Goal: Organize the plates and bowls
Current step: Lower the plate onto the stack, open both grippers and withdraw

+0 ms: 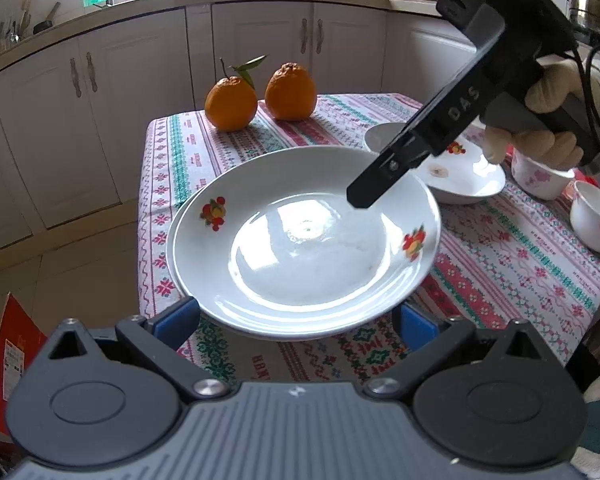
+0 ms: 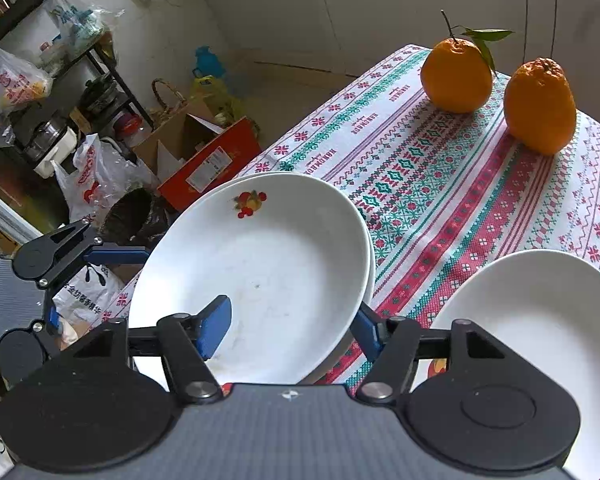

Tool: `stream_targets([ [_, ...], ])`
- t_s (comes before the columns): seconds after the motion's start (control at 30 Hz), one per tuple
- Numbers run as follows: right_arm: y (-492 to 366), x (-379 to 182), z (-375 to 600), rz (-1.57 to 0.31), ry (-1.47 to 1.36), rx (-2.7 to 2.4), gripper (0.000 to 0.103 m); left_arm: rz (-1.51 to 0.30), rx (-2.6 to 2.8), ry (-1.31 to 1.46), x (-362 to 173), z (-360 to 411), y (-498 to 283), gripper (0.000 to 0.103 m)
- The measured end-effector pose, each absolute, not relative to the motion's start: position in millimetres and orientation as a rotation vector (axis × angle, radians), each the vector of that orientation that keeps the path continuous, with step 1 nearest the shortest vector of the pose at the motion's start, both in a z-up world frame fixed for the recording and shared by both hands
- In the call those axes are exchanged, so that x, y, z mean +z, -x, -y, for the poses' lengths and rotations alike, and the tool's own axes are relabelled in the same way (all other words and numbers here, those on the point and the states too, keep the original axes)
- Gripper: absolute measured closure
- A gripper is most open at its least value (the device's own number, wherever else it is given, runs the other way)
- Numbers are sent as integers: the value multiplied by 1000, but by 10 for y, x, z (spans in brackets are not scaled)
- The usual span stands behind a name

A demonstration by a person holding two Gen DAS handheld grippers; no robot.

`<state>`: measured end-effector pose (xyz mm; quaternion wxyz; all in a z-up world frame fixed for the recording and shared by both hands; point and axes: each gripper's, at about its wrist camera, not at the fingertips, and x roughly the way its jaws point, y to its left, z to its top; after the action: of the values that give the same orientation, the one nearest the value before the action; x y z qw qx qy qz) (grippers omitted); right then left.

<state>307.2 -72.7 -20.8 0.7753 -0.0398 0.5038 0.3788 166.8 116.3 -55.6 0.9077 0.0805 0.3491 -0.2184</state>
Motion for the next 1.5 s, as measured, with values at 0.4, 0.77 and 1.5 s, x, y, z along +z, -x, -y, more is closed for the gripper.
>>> stream_targets([
  [0.4, -2947, -236, 766, -1074, 124, 783, 28, -697, -435, -164, -514, -1114, -1594, 1],
  [0.77, -2461, 24, 1037, -928, 139, 740, 0, -617, -367, -159, -349, -936, -1337, 1],
  [1.5, -2060, 239, 2257, -820, 138, 542, 0, -558, -388, -232, -364, 324, -1320, 1],
])
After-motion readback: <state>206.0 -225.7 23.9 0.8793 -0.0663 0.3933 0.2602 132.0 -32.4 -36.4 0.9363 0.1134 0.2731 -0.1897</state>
